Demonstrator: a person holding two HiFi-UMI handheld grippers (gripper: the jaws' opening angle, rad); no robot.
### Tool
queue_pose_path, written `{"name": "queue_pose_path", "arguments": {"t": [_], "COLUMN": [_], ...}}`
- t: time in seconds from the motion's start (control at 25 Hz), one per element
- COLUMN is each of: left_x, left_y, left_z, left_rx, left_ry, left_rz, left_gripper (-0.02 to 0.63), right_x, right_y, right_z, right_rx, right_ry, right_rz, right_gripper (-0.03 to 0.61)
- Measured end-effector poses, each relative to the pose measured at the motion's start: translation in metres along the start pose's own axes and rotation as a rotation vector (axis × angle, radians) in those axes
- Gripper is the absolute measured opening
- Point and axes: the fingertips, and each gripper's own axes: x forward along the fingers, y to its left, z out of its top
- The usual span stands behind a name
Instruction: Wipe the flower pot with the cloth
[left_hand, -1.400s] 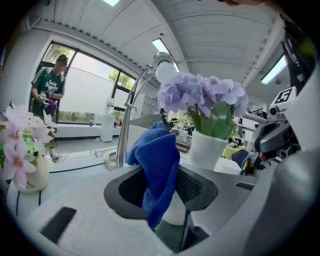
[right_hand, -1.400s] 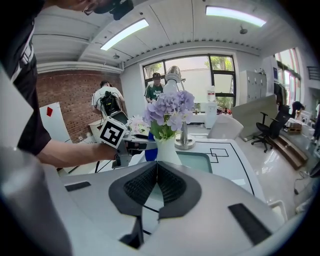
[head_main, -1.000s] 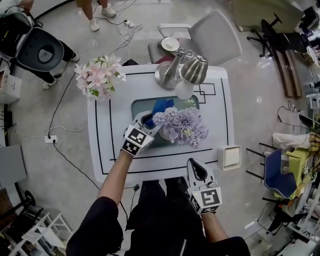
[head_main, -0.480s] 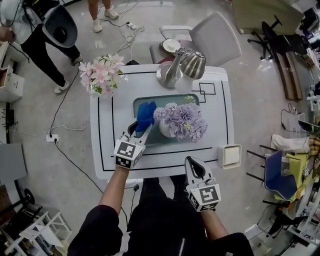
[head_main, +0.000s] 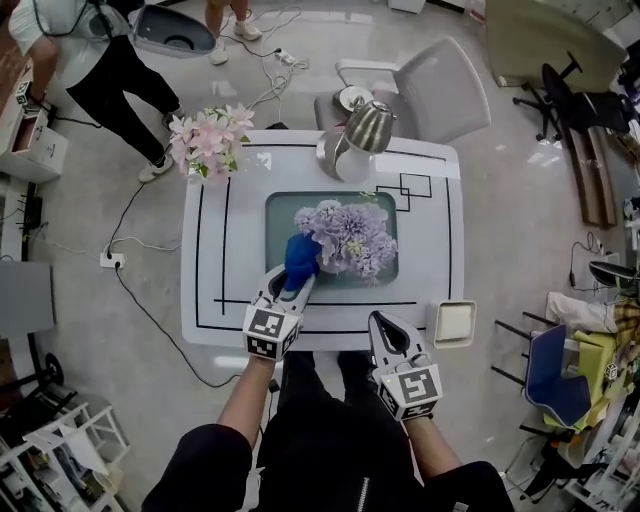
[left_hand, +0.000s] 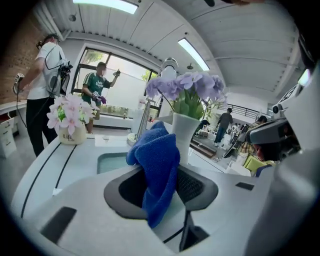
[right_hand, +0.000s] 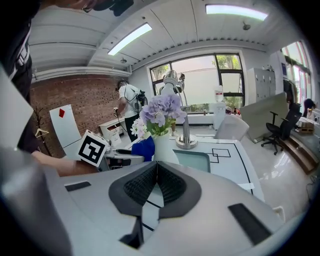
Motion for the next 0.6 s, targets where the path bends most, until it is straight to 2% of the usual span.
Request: {"name": "queue_pose_path", "arguments": {"t": [0.12, 0.28, 0.6], "left_x": [0.001, 0.002, 0.004], "left_y": [-0.009, -0.019, -0.057], "left_z": [-0.017, -0.035, -0.057], "left_rx": [-0.023, -0.013, 0.012], "left_ry": [0.019, 0.038, 0.075], "left_rz": [0.027, 0.048, 0.026], "left_gripper": [0.156, 0.156, 0.156], "right_x": [-0.009, -0.018, -0.036], "right_y": [-0.011, -0.022, -0.036], "right_z": [-0.009, -0.018, -0.032], "right_rx": [-0.001, -0.002, -0.012], "right_ry": [0.014, 0.022, 0.029], "right_rz": [0.013, 0.028, 0.065], "right_gripper": [0.008, 0.008, 0.008]}}
